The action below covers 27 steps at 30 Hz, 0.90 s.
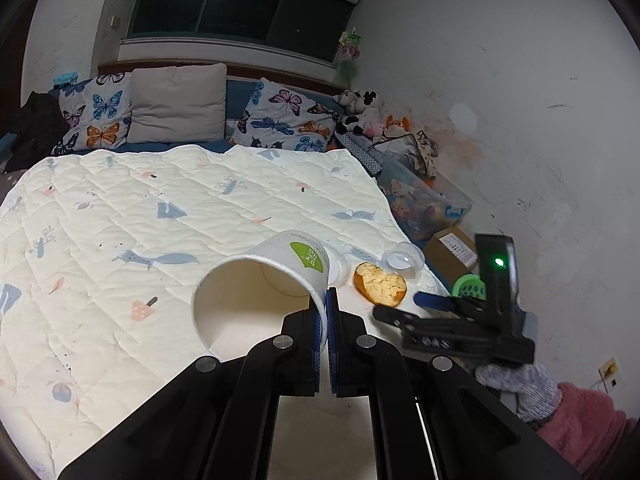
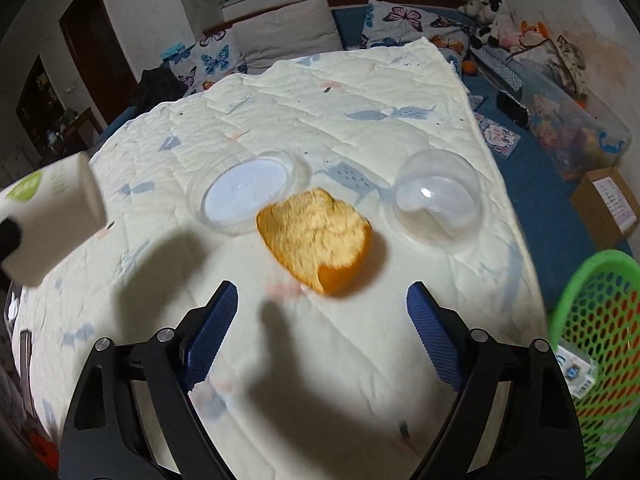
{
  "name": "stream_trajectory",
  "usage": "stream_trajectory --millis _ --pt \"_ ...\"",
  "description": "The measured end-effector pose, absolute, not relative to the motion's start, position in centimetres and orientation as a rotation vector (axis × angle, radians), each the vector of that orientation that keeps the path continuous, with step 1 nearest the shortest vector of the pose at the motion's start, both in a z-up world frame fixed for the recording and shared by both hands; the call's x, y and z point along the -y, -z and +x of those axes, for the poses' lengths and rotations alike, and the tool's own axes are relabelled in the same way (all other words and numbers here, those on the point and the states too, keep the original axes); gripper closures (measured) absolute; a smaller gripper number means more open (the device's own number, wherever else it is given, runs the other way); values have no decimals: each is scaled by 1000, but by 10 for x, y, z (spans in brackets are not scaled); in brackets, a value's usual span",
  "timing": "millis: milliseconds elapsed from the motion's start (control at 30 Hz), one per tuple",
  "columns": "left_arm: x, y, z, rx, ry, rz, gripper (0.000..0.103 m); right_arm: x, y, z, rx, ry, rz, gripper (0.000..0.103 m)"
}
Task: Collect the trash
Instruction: 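Close the left tool on the rim of the white paper cup, then close the right tool on the orange peel while the left tool holds the cup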
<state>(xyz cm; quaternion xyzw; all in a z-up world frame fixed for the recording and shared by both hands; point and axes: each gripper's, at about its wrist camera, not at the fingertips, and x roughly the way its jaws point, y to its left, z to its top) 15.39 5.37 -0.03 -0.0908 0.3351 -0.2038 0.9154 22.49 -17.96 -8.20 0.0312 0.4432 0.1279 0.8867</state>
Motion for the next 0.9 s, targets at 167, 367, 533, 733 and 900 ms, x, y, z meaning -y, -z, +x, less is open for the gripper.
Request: stream_trajectory --millis 167,367,533,733,900 --pt "-57 4 154 -693 424 -193 100 173 87 242 -927 -241 65 24" --pt "-56 6 156 -698 431 -205 100 171 88 242 -913 -212 28 37" --pt "-52 6 155 -696 440 -209 100 176 85 236 -913 -236 44 55" --pt "-47 4 151 -692 449 -211 100 181 82 221 -909 -250 44 58" --pt "-42 2 146 -692 461 -202 100 186 80 206 -905 -265 68 61"
